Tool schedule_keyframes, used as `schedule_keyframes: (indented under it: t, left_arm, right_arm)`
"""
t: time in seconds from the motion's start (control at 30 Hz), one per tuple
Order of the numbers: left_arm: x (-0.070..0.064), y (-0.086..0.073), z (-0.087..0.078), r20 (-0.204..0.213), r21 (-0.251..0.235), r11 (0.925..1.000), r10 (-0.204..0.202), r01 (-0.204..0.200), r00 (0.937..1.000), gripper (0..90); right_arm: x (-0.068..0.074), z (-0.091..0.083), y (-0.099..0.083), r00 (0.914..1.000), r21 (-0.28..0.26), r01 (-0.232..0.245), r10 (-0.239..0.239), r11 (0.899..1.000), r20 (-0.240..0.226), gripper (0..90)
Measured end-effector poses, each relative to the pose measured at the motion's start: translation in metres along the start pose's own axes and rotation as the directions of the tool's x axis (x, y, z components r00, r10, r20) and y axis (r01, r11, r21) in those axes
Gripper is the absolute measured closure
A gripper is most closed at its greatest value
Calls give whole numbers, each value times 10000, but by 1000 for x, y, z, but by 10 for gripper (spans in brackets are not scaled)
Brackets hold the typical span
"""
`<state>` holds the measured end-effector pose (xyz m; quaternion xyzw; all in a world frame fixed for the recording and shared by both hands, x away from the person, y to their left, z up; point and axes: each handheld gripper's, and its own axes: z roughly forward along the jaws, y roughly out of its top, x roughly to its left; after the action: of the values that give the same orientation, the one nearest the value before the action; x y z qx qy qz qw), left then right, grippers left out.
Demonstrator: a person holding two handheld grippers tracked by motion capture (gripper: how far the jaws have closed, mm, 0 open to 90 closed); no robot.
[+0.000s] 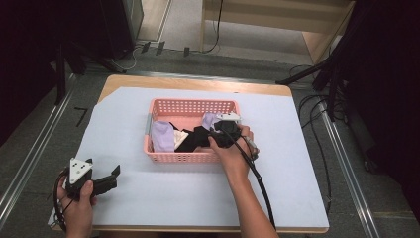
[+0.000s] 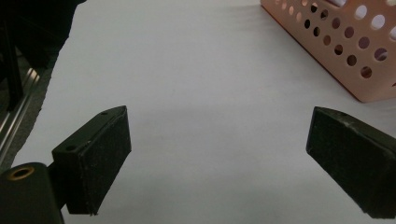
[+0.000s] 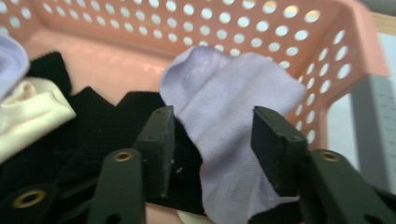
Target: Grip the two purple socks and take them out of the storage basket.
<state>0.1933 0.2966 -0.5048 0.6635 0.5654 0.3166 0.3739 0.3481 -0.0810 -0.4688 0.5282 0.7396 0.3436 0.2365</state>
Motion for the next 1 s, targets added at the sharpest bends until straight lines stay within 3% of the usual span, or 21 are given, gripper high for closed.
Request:
schedule_keyframes:
  t: [0.03, 0.1, 0.17, 0.3, 0.37, 0.43, 0.6, 0.63, 0.73, 0.77, 0.93, 0.97, 1.0]
  left_arm:
    - [0, 0, 0, 0, 0, 10000, 0, 0, 10000, 73]
    - [0, 0, 0, -6, 7, 10000, 0, 0, 10000, 73]
    - [0, 0, 0, 0, 1, 10000, 1, -1, 10000, 74]
    - [0, 0, 0, 2, -22, 10000, 0, 0, 10000, 73]
    - [0, 0, 0, 2, -21, 10000, 4, -4, 10000, 74]
    - [0, 0, 0, 2, 0, 10000, 3, -3, 10000, 74]
    - [0, 0, 0, -6, 0, 10000, -15, 15, 10000, 73]
    - [0, 0, 0, -6, 13, 10000, -13, 13, 10000, 73]
    - [0, 0, 0, 1, 3, 10000, -1, 1, 10000, 73]
    - [0, 0, 0, -1, 6, 10000, -5, 5, 10000, 74]
    - [0, 0, 0, -29, -8, 10000, 10, -10, 10000, 74]
    - [0, 0, 0, -29, -8, 10000, 10, -10, 10000, 74]
    - [0, 0, 0, -33, -2, 10000, 16, -16, 10000, 74]
  right_arm:
    - [0, 0, 0, 10000, 0, 0, 0, 10000, 0, 493]
    - [5, 6, 2, 9989, 881, 386, -409, 9954, 241, 496]
    - [6, 7, 2, 9986, 1170, 392, -429, 9924, 296, 523]
    - [4, 9, 2, 9958, 1485, 597, -692, 9871, 598, 699]
    - [2, 8, 2, 9957, 1488, 628, -722, 9869, 585, 822]
    - [0, 7, 1, 9960, 1401, 589, -676, 9884, 582, 880]
    - [-4, -1, -1, 9997, 200, 141, -144, 9997, 174, 889]
    - [-7, -8, -2, 10000, -435, 32, -28, 9990, 77, 890]
    - [-11, -15, -1, 9995, -1248, -97, 58, 9921, -318, 890]
    - [-11, -19, 0, 9998, -1568, -36, 2, 9876, -213, 890]
    - [-13, -35, 3, 9974, -2909, -87, -126, 9567, -713, 890]
    - [-13, -35, 3, 9974, -2909, -87, -126, 9567, -713, 890]
    - [-14, -40, 3, 9957, -3453, -106, -220, 9384, -904, 890]
